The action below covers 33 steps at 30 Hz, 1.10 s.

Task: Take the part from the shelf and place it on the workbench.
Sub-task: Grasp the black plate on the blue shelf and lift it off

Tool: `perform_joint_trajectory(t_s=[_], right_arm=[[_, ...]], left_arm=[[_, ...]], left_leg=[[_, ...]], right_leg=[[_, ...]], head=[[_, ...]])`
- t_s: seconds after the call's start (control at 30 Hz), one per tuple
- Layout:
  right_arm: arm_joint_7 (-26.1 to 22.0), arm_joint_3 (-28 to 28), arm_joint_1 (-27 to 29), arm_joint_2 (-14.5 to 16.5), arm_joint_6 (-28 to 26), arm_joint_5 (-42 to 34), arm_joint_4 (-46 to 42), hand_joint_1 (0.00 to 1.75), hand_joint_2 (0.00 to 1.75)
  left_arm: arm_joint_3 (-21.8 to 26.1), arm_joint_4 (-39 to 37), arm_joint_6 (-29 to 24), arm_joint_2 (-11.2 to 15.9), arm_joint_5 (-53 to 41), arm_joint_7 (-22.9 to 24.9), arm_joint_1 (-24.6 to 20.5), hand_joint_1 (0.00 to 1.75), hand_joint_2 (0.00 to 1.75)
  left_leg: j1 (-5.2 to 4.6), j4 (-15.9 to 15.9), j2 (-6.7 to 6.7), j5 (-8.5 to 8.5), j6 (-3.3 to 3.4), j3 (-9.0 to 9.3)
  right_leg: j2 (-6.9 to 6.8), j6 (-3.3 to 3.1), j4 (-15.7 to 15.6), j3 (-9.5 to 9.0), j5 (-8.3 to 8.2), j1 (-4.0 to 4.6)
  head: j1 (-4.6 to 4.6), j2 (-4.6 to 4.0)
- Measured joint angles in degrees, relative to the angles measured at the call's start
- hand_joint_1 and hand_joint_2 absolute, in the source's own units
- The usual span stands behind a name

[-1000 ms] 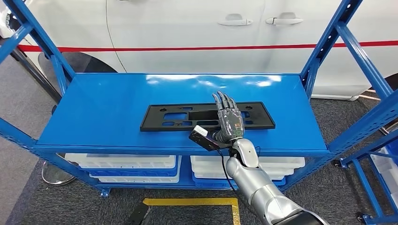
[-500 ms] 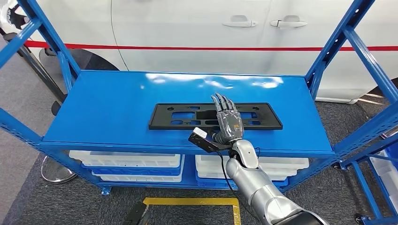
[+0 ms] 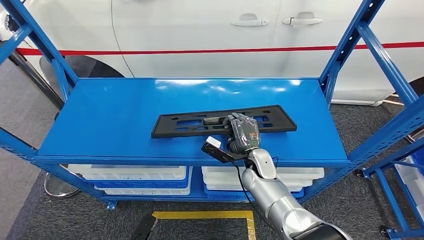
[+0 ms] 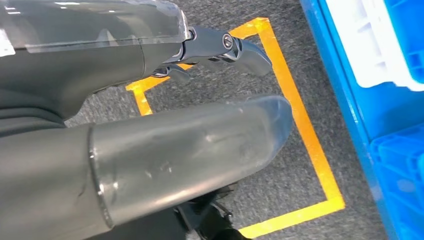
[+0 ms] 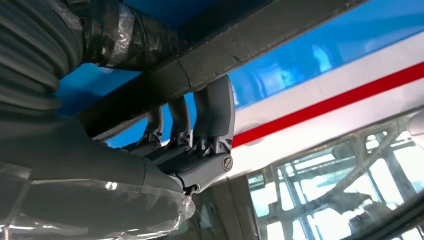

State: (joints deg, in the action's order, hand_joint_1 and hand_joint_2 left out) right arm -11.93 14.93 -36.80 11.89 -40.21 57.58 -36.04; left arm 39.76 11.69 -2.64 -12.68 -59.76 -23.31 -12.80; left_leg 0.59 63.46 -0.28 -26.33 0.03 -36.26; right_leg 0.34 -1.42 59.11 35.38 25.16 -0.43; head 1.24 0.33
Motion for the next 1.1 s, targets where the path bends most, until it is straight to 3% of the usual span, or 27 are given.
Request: perform_joint_trajectory(t_s=[0.07,0.2,0.27,0.33,0.37,0.4,0.43,0.5,0.57,0.67,0.73,0.83,0.87,0.9,0.93,1.03,1.1], right_arm=[[0.0,0.0,-0.1,-0.1,-0.1,-0.2,0.0,1.75,1.75],[0.0,0.0,-0.4,-0.4,-0.2,-0.7,-0.3,1.75,1.75],[0.0,-0.1,-0.4,-0.6,-0.2,-0.9,-0.4,1.75,1.75],[-0.1,-0.1,-0.1,-0.8,-0.1,-1.0,-0.4,1.75,1.75],[-0.1,-0.1,0.1,-0.9,-0.1,-1.1,-0.4,1.75,1.75],[-0.2,-0.1,0.2,-1.0,-0.1,-1.1,-0.4,1.75,1.75],[-0.3,-0.1,0.3,-1.1,-0.1,-1.1,-0.4,1.75,1.75],[-0.3,-0.1,0.3,-1.2,-0.1,-1.3,-0.6,1.75,1.75],[-0.5,-0.1,0.2,-1.3,-0.1,-1.4,-0.7,1.75,1.75],[-0.9,-0.1,0.2,-1.3,-0.1,-2.0,-1.0,1.75,1.75],[-1.0,-0.1,0.1,-1.4,-0.1,-2.4,-1.4,1.75,1.75],[-1.2,-0.1,0.1,-1.4,0.1,-3.2,-1.8,1.75,1.75],[-1.3,-0.1,0.1,-1.4,0.1,-3.6,-2.0,1.75,1.75],[-1.4,-0.1,0.1,-1.4,0.2,-4.0,-2.3,1.75,1.75],[-1.5,-0.1,0.1,-1.5,0.2,-4.5,-2.7,1.75,1.75],[-1.7,-0.1,0.1,-1.7,0.1,-5.7,-4.2,1.75,1.75],[-1.7,-0.1,0.1,-1.9,0.0,-6.2,-5.3,1.75,1.75]], left_arm=[[0.1,0.0,0.0,0.0,0.1,-0.1,-0.1,0.0,0.0],[0.2,0.0,0.0,0.0,0.2,-0.3,0.0,0.0,0.0],[0.2,0.0,0.0,-0.1,0.2,-0.4,-0.1,0.0,0.0],[0.3,0.0,0.1,-0.1,0.4,-0.5,-0.1,0.0,0.0],[0.4,0.0,0.1,-0.1,0.6,-0.5,0.0,0.0,0.0],[0.4,0.0,0.1,-0.1,0.7,-0.6,0.1,0.0,0.0],[0.4,0.0,0.1,-0.1,0.8,-0.7,0.1,0.0,0.0],[0.4,0.0,0.1,-0.1,0.9,-0.8,0.2,0.0,0.0],[0.4,0.0,0.1,-0.1,1.0,-0.8,0.1,0.0,0.0],[0.5,0.0,0.0,-0.1,1.0,-0.9,0.1,0.0,0.0],[0.5,0.0,-0.1,-0.1,1.0,-1.0,0.1,0.0,0.0],[0.5,0.0,-0.3,-0.1,1.0,-1.0,0.2,0.0,0.0],[0.5,0.0,-0.4,-0.1,1.1,-1.0,0.3,0.0,0.0],[0.5,0.0,-0.5,-0.1,1.1,-1.0,0.3,0.0,0.0],[0.5,0.0,-0.6,-0.1,1.2,-1.0,0.4,0.0,0.0],[0.5,0.0,-0.9,0.0,1.4,-1.0,0.3,0.0,0.0],[0.5,0.0,-1.0,0.0,1.6,-1.0,0.3,0.0,0.0]], left_leg=[[-0.25,-4.3,-0.02,0.98,0.49,2.09],[-0.03,-5.8,0.11,1.14,1.4,2.87],[0.19,-6.3,0.31,1.43,1.94,3.23],[0.18,-6.3,0.36,1.44,2.1,3.21],[0.18,-6.3,0.36,1.42,2.11,3.21],[0.18,-6.3,0.34,1.39,2.08,3.25],[0.2,-6.2,0.3,1.33,2.0,3.32],[0.16,-5.9,0.15,1.04,1.62,3.38],[0.0,-5.4,0.01,0.74,1.05,3.23],[0.08,-5.4,-0.06,0.64,0.12,3.14],[0.24,-3.5,-0.04,-0.87,-0.44,2.33],[0.37,6.8,0.02,-6.14,-0.98,-2.18],[0.39,9.7,0.02,-7.04,-1.07,-3.54],[0.39,10.8,0.03,-6.89,-1.09,-4.04],[0.39,9.5,0.03,-5.62,-1.03,-3.43],[0.29,-1.6,0.06,-0.53,-0.46,1.83],[0.06,-4.9,0.0,0.12,0.01,3.25]], right_leg=[[0.02,0.44,0.1,0.01,0.05,0.18],[0.01,1.64,0.6,0.04,0.65,0.21],[-0.03,2.08,5.2,2.06,3.53,0.09],[-0.05,2.42,12.7,5.67,6.85,-0.06],[-0.05,2.56,14.9,6.8,7.31,-0.17],[-0.06,2.66,15.1,6.95,6.68,-0.3],[-0.09,2.7,13.0,5.87,5.04,-0.44],[-0.14,2.6,5.3,1.92,1.47,-0.59],[-0.07,2.23,0.6,-0.4,0.25,-0.48],[-0.03,1.24,-0.1,-0.59,0.3,-0.25],[-0.15,0.54,-0.4,-0.72,0.06,-0.41],[-0.31,0.04,-0.5,-0.71,-0.02,-0.4],[-0.34,0.0,-0.5,-0.69,0.0,-0.33],[-0.34,0.0,-0.5,-0.69,0.0,-0.29],[-0.32,0.0,-0.4,-0.7,0.01,-0.28],[-0.24,0.31,-0.2,-0.62,0.08,-0.18],[-0.2,0.87,-0.1,-0.35,-0.05,-0.02]], head=[[-0.02,0.0],[-0.04,0.0],[-0.05,0.0],[-0.05,0.0],[-0.05,0.0],[-0.05,0.0],[-0.05,0.0],[-0.05,0.0],[-0.04,0.0],[-0.04,0.0],[-0.03,0.0],[-0.02,0.0],[-0.03,0.0],[-0.03,0.0],[-0.02,0.0],[-0.03,0.0],[-0.04,0.0]])
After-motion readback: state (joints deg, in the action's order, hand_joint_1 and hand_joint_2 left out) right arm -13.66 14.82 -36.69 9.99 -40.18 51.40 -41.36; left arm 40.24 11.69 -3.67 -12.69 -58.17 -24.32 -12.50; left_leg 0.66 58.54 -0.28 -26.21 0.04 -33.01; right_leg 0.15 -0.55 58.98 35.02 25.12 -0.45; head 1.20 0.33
